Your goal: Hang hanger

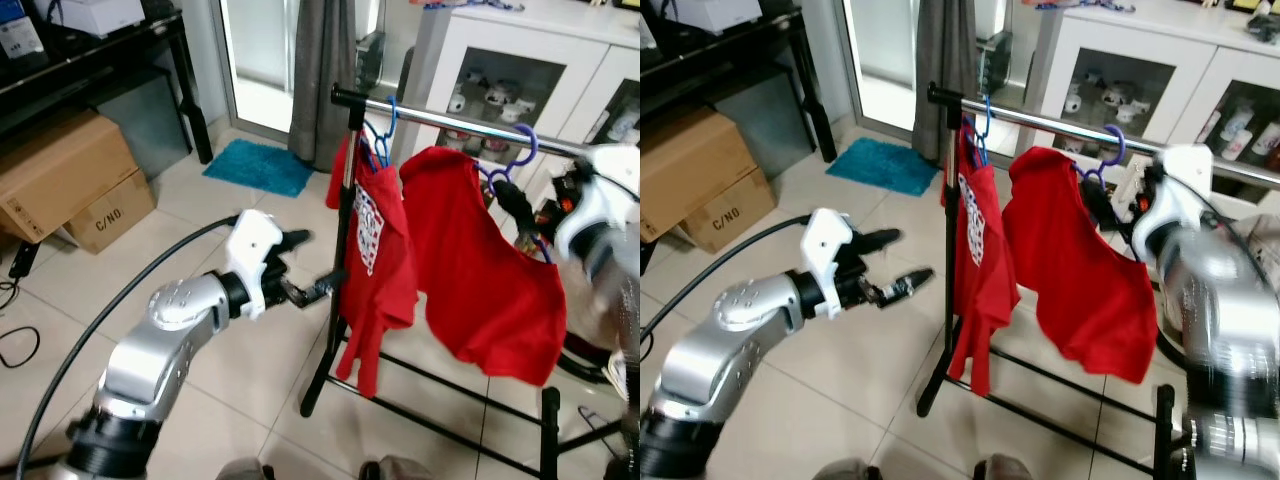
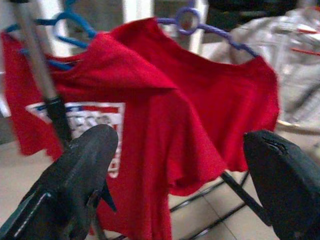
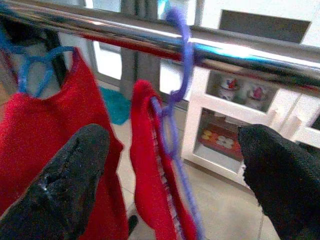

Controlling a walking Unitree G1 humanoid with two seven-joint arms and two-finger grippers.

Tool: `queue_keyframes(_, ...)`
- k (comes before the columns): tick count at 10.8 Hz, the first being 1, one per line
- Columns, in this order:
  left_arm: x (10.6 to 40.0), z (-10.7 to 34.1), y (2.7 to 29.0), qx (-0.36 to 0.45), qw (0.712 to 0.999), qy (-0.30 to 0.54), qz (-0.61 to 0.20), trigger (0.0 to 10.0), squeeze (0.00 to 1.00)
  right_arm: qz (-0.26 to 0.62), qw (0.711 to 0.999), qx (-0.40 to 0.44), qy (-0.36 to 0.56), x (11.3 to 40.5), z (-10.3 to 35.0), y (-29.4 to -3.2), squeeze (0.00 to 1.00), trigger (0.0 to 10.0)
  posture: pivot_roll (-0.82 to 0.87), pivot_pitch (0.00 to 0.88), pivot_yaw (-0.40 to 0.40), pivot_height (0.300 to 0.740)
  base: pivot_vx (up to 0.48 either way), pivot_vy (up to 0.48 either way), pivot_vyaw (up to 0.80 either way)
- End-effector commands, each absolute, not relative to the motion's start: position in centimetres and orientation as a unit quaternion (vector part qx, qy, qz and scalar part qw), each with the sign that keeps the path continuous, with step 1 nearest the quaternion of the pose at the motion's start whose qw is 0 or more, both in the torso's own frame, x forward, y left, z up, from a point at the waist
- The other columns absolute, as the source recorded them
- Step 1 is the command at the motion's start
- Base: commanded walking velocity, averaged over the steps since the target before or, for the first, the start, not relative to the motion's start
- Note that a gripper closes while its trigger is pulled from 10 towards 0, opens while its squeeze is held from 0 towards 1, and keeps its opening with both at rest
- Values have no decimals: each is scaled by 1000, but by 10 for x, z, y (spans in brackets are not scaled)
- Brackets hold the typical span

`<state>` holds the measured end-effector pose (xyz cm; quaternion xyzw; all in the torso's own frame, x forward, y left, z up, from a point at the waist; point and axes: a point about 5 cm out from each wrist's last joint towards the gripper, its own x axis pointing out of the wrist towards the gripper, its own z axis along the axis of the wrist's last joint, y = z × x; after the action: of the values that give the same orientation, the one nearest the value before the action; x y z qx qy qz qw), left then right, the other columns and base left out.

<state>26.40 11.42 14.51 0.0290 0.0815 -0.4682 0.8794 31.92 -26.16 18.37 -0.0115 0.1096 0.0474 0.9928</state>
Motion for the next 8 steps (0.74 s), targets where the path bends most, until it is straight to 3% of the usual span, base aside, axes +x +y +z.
queue_keyframes(1, 264, 149, 110, 32, 869, 82, -486, 10000, 0, 49, 992, -10, 113, 327, 183, -264, 0, 10000, -21, 0, 0, 740, 0, 0, 0)
queue_keyframes(4, 268, 149, 109, 37, 858, 92, -504, 10000, 0, 63, 986, -24, 153, 365, 169, -261, 0, 10000, -4, 0, -1, 740, 0, 0, 0)
queue_keyframes(8, 267, 149, 110, 41, 857, 94, -505, 10000, 0, 65, 979, -20, 193, 375, 158, -261, 0, 10000, 6, 0, -8, 740, 0, 0, 0)
